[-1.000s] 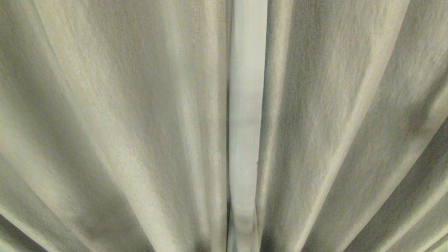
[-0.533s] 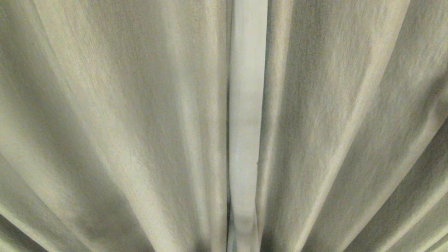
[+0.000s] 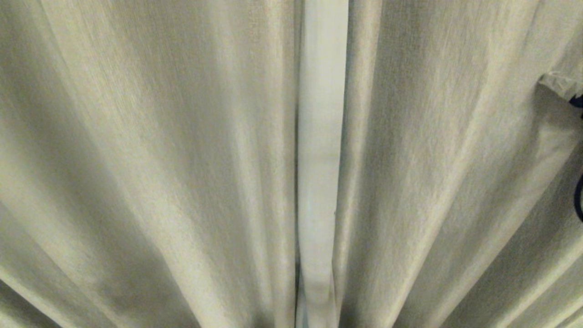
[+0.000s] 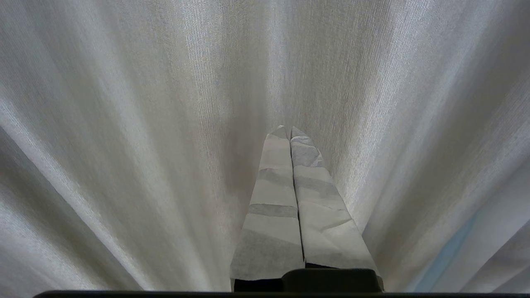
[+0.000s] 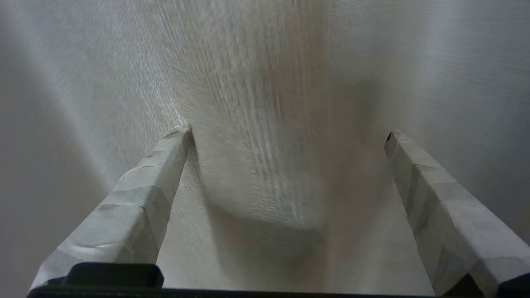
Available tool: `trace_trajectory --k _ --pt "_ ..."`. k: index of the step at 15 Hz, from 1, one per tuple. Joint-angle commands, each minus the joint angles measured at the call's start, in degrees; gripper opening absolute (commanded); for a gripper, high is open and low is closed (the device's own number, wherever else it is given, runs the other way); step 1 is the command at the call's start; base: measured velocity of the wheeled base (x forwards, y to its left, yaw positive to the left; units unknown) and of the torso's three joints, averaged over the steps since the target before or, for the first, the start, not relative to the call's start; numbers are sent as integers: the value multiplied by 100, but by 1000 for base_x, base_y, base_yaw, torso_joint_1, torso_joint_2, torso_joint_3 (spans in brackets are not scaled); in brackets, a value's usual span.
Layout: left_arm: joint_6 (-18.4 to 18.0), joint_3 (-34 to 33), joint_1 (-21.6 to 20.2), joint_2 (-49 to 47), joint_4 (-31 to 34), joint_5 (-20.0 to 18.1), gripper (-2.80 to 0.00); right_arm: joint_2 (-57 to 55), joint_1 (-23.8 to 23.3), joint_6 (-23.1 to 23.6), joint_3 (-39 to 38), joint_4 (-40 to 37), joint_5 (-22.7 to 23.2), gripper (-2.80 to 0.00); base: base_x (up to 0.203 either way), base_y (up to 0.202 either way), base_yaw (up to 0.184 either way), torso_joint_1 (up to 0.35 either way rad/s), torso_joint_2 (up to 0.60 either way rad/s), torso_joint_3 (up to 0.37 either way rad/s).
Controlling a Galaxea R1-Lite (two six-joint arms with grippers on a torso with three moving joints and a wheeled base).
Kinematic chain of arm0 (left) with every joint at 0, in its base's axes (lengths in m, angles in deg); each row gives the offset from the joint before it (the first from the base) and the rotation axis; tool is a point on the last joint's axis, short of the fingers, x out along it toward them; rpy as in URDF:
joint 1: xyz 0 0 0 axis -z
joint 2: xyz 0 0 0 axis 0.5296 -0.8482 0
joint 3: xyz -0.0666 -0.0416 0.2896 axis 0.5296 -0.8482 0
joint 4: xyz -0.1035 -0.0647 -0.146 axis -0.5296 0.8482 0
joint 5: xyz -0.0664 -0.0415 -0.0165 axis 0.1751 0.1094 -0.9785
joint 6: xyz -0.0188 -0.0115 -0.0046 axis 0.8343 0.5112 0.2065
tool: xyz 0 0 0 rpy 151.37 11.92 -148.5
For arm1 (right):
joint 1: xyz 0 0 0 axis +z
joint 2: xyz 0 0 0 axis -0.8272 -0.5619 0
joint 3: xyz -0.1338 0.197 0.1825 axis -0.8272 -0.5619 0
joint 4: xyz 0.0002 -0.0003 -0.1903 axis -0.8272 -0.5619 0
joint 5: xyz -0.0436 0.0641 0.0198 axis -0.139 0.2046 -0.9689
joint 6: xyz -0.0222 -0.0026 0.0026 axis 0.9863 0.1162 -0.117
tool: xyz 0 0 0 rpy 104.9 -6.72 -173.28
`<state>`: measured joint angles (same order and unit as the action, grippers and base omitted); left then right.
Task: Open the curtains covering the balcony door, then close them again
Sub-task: Pull the outer curtains open on both sides
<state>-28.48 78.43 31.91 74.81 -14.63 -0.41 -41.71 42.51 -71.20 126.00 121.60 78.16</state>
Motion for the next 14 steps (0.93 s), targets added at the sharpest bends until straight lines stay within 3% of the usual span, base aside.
trace_trajectory --k 1,8,14 --pt "4 0 -1 2 -1 3 -280 -572 258 -71 393 24 48 0 0 0 0 0 0 0" --pt "4 0 -1 2 -1 3 -280 -289 338 -235 366 -57 1379 0 0 0 0 0 0 0" --pt "4 0 -1 2 -1 3 -280 -1 337 -414 390 -49 1657 0 0 0 0 0 0 0"
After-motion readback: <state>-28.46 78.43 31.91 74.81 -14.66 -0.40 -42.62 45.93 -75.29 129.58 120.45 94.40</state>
